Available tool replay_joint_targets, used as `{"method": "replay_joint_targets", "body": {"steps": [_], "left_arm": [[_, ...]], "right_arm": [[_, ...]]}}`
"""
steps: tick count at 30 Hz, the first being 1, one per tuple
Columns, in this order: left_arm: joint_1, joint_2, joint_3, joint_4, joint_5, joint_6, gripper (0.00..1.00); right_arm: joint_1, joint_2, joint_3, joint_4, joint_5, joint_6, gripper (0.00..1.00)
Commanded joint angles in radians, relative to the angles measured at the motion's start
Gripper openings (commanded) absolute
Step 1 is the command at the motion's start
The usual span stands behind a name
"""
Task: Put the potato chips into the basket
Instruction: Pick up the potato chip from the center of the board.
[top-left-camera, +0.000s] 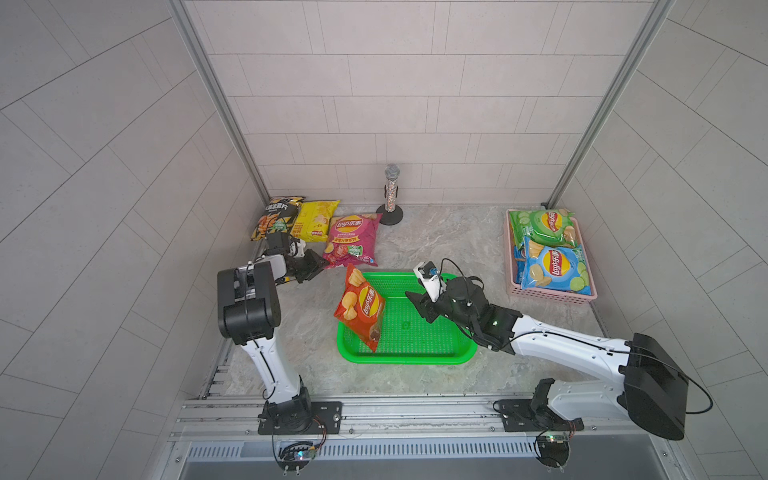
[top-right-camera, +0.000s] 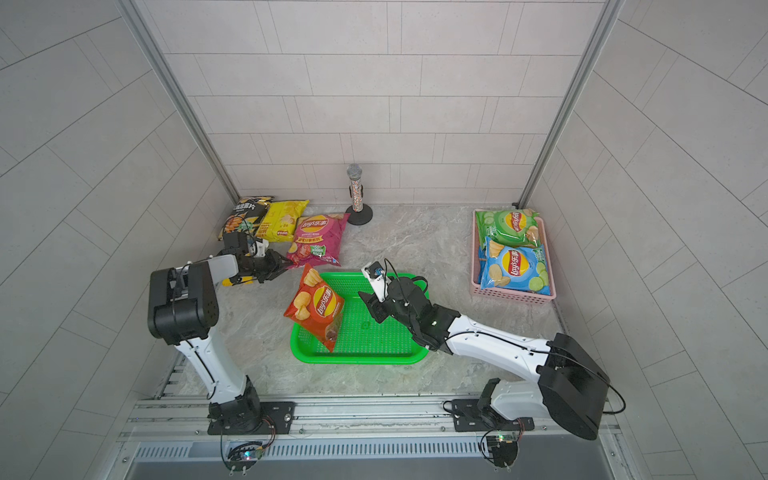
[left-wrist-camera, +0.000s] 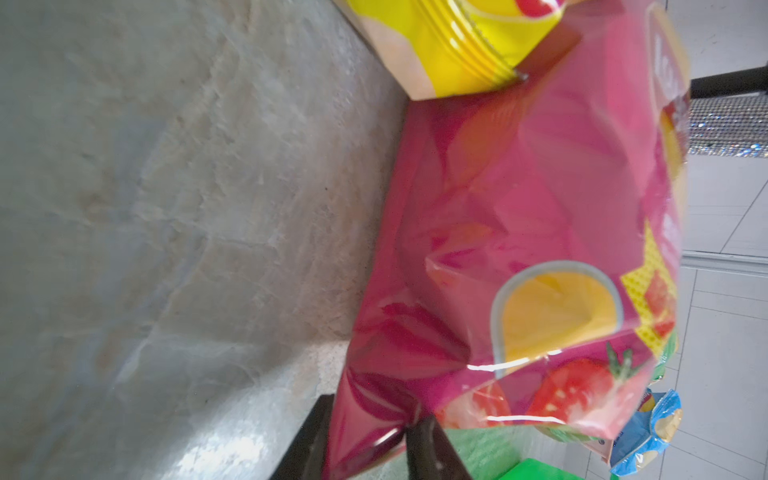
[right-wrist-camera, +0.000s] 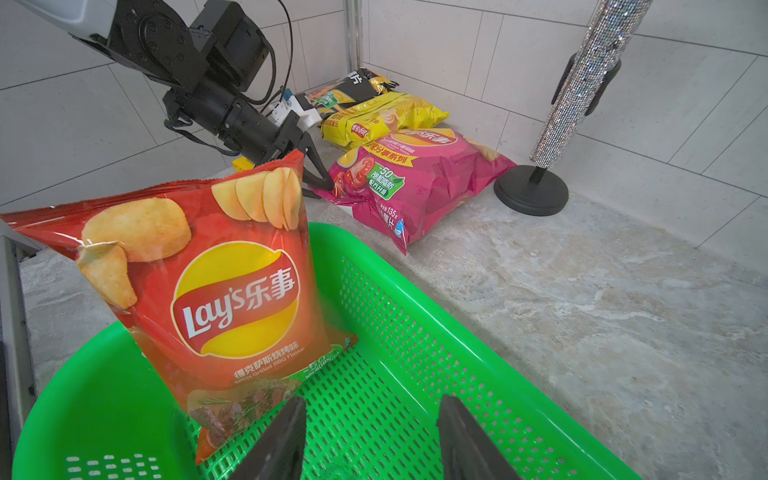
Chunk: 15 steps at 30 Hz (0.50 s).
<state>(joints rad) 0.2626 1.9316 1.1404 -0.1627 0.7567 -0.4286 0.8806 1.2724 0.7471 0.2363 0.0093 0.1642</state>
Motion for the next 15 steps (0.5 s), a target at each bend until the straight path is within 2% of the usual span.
{"method": "replay_joint_targets", "body": {"steps": [1, 3, 6, 15], "left_arm": [[0.007, -0.020, -0.007, 0.017, 0.009, 0.010, 0.17], [0.007, -0.035, -0.006, 0.010, 0.009, 0.023, 0.08], [0.007, -0.051, 0.004, -0.012, 0.018, 0.041, 0.01], [0.001, -0.135, 0.079, -0.051, 0.104, 0.092, 0.00]], "right_arm": [[-0.003, -0.026, 0.015, -0.012, 0.017, -0.010, 0.56], [-0.002, -0.026, 0.015, -0.011, 0.016, -0.010, 0.56], [-0.003, -0.027, 0.015, -0.010, 0.014, -0.011, 0.56], [-0.001, -0.036, 0.017, -0.008, 0.009, 0.000, 0.56]]}}
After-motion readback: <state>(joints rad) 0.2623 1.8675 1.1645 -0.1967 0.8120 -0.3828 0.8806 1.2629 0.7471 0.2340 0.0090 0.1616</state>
